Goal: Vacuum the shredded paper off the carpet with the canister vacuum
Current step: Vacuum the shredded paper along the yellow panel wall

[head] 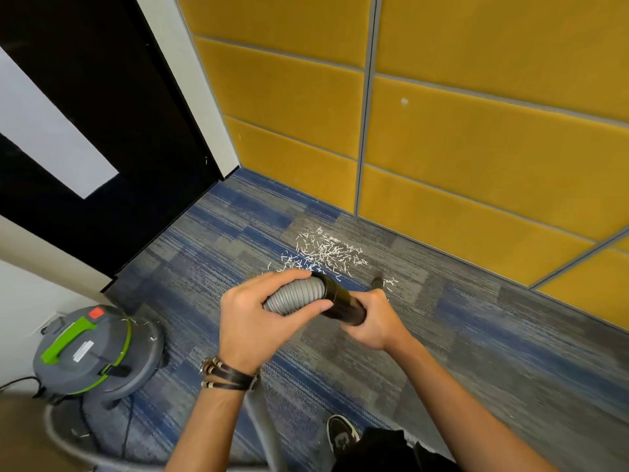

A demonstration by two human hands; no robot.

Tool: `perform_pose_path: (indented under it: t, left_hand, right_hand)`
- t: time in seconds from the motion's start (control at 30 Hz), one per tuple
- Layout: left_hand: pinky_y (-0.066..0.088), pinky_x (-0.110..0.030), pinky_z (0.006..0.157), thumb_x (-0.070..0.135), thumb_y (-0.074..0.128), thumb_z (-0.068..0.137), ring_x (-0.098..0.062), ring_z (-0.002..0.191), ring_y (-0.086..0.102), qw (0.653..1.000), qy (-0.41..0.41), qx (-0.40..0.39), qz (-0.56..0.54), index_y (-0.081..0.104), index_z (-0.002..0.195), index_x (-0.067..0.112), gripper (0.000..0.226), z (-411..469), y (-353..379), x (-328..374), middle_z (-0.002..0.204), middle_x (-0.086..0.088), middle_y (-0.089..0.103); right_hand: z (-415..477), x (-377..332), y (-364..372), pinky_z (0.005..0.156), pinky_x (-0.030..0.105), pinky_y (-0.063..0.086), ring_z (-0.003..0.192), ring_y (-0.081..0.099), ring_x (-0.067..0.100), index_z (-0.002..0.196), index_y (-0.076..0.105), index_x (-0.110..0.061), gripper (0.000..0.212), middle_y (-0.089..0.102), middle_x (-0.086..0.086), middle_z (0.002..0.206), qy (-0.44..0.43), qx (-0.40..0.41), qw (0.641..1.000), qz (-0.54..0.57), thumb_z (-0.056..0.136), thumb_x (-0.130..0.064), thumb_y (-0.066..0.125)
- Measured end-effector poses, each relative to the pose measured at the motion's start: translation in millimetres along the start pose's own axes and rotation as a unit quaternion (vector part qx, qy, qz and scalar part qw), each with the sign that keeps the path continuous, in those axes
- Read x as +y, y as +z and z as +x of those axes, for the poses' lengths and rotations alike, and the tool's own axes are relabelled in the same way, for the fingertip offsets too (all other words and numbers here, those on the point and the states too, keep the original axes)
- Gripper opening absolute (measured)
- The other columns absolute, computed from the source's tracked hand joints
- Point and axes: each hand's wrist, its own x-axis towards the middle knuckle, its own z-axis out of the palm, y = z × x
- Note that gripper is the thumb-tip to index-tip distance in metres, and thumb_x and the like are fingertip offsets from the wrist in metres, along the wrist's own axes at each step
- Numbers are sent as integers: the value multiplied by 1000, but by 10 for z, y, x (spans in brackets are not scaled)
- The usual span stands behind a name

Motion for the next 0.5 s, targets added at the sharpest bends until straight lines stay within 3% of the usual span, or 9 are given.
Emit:
perform_pose_path:
  t: [0.13, 0.23, 0.37, 0.5]
  left_hand:
    - [60, -28, 83, 53, 91, 73, -2, 90, 74, 1000, 9, -16, -4, 83, 107, 25, 44, 7, 27, 76, 99, 17, 77]
    - [60, -30, 78, 53, 92, 73, -3, 84, 73, 1000, 17, -23, 6, 83, 107, 27, 44, -34, 39, 115, 94, 17, 76]
    - [62, -33, 77, 50, 93, 73, -5, 85, 74, 999, 36, -25, -1, 83, 108, 24, 45, -50, -26, 185, 97, 13, 78]
    - [62, -32, 80, 51, 93, 72, -4, 89, 75, 999, 37, -23, -14, 83, 106, 21, 46, -83, -154, 212, 101, 13, 78]
  right_hand:
    - [-203, 62, -31, 50, 32, 38, 49, 46, 9, 71, 62, -15, 14, 55, -3, 56, 16, 24, 1000, 9, 76, -24, 72]
    - [-284, 111, -10, 50, 37, 41, 49, 48, 12, 70, 61, -15, 19, 56, -3, 56, 24, 43, 999, 0, 77, -18, 78]
    - [-264, 8, 30, 48, 30, 36, 48, 43, 8, 67, 57, -17, 26, 51, -10, 55, 16, 44, 999, 7, 73, -2, 78]
    - [-324, -168, 76, 49, 26, 32, 47, 40, 7, 65, 54, -21, 26, 51, -5, 54, 14, 34, 999, 27, 72, -8, 75]
